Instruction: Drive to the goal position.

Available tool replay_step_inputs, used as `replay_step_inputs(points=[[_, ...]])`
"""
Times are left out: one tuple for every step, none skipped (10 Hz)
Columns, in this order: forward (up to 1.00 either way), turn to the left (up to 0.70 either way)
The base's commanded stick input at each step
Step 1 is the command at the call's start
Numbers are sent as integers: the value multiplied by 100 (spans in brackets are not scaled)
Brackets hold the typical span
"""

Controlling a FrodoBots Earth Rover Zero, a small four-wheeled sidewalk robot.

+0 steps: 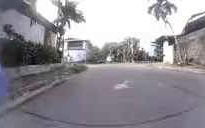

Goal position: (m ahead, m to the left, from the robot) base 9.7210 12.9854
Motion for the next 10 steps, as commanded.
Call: replay_step_inputs(points=[[100, 0], [100, 6], [100, -1], [100, -28], [100, -40], [100, -40], [100, -40], [100, -27], [100, -1], [100, 2]])
